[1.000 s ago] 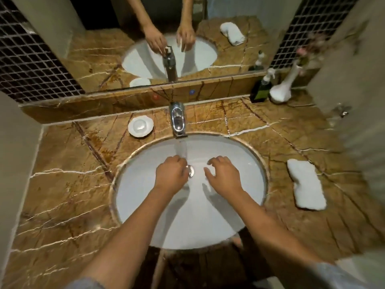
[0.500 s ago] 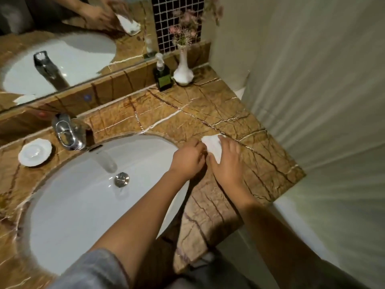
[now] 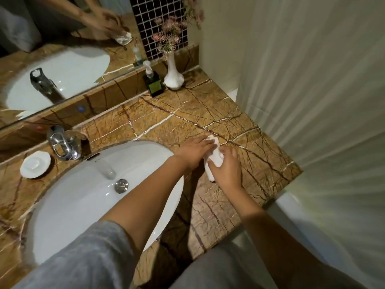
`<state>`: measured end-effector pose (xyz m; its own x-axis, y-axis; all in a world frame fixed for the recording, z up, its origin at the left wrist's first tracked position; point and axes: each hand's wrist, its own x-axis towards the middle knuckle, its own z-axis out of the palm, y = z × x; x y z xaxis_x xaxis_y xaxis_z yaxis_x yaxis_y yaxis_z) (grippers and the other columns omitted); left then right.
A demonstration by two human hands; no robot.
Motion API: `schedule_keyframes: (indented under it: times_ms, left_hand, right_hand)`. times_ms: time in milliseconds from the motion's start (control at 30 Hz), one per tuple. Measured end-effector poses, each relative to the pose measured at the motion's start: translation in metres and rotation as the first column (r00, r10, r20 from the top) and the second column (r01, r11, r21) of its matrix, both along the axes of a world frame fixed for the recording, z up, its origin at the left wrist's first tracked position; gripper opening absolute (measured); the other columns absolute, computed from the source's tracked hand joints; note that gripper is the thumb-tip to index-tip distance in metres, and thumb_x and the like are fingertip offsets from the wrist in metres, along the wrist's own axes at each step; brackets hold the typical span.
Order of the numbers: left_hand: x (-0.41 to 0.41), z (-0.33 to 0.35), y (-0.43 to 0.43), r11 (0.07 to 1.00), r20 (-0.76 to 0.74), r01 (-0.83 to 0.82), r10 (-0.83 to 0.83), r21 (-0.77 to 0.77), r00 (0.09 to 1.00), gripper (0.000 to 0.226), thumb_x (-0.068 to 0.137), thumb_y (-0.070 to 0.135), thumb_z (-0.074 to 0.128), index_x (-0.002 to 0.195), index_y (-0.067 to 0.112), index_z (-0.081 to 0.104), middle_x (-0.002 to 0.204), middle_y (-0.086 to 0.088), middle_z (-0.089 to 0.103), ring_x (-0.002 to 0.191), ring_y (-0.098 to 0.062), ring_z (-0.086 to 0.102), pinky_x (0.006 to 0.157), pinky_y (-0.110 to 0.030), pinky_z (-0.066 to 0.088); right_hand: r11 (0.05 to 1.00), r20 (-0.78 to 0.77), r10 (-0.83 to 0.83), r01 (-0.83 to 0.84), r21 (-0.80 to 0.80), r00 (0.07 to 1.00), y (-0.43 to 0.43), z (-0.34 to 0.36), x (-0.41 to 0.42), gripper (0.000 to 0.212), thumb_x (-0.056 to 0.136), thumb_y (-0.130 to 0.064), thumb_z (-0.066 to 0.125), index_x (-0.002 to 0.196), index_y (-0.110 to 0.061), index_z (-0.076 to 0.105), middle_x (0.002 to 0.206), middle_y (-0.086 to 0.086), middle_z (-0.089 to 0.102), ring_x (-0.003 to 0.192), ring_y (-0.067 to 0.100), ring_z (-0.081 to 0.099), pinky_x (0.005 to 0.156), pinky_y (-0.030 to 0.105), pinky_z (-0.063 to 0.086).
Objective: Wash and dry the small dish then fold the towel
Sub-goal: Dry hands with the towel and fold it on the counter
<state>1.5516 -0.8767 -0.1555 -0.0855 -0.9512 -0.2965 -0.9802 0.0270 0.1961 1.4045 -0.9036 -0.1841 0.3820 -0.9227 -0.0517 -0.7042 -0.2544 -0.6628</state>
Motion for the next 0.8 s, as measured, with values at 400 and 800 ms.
schedule_keyframes:
  times_ms: [400, 800]
  left_hand:
    - [-0.017, -0.003, -0.032, 0.953, 0.183, 0.295, -0.302, 0.066, 0.936, 0.057, 0.094, 0.016, 0.05, 0.147, 0.024, 0.031, 0.161, 0.002, 0.018, 0.149, -0.02, 0.006, 0.119, -0.042, 0.015]
    - [0.013, 0.007, -0.005, 0.99, 0.293, 0.075, -0.036, -0.123, 0.955, 0.042, 0.081, 0.026, 0.056, 0.122, 0.016, 0.055, 0.119, -0.008, 0.053, 0.115, -0.029, 0.044, 0.092, -0.039, 0.034]
  right_hand:
    - [0.992, -0.158, -0.102, 0.112, 0.06, 0.982, 0.0, -0.003, -0.012, 0.041, 0.083, -0.036, 0.063, 0.114, -0.01, 0.056, 0.121, 0.011, 0.056, 0.113, 0.03, 0.052, 0.089, 0.039, 0.046]
    - [0.997, 0.041, -0.014, 0.011, 0.081, 0.999, -0.004, 0.004, 0.006, 0.039, 0.071, -0.026, 0.072, 0.106, -0.01, 0.065, 0.118, 0.011, 0.055, 0.113, 0.03, 0.047, 0.093, 0.04, 0.045]
